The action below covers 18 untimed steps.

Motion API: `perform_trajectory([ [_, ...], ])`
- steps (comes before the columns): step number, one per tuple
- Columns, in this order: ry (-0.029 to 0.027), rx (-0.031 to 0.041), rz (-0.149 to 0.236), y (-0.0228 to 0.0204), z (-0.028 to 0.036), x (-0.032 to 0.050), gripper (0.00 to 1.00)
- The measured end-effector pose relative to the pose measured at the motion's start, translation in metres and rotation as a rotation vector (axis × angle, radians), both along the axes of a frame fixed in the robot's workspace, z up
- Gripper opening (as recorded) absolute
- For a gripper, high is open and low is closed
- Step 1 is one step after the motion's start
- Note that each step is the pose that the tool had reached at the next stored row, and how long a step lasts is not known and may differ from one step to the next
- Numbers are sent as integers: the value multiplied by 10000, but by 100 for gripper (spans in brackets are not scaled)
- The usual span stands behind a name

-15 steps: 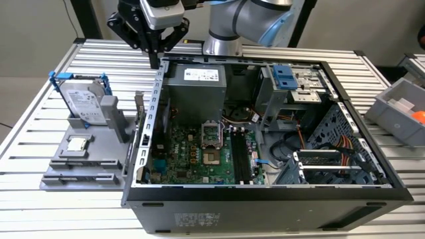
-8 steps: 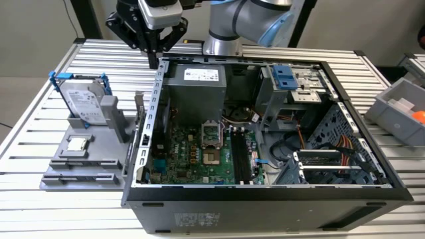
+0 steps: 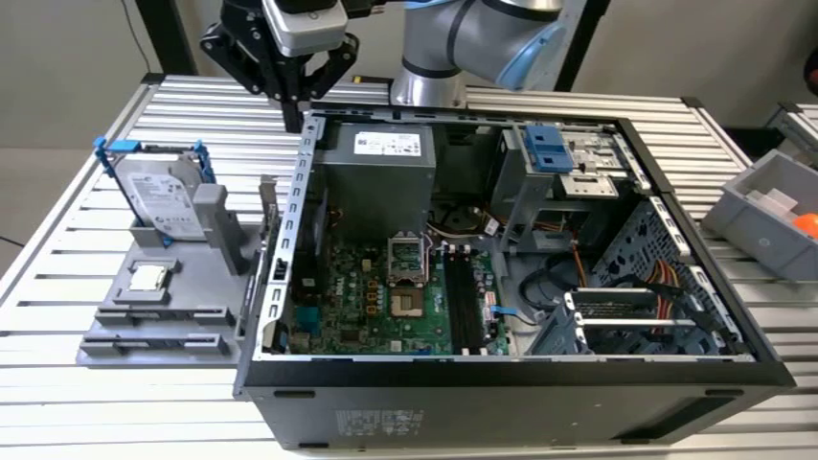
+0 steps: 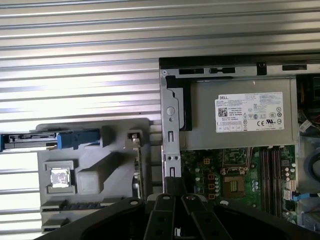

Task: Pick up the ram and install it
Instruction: 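Reach for the ram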

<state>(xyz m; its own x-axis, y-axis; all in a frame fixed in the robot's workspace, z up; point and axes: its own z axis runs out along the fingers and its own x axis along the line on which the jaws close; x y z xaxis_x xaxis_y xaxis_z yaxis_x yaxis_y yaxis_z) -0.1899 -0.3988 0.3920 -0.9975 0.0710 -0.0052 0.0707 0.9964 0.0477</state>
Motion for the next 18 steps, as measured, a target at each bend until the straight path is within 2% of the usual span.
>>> perform_trajectory([
  [6, 2, 0, 1, 0, 0, -38, 0],
  [18, 23, 1, 0, 0, -2, -223, 0],
])
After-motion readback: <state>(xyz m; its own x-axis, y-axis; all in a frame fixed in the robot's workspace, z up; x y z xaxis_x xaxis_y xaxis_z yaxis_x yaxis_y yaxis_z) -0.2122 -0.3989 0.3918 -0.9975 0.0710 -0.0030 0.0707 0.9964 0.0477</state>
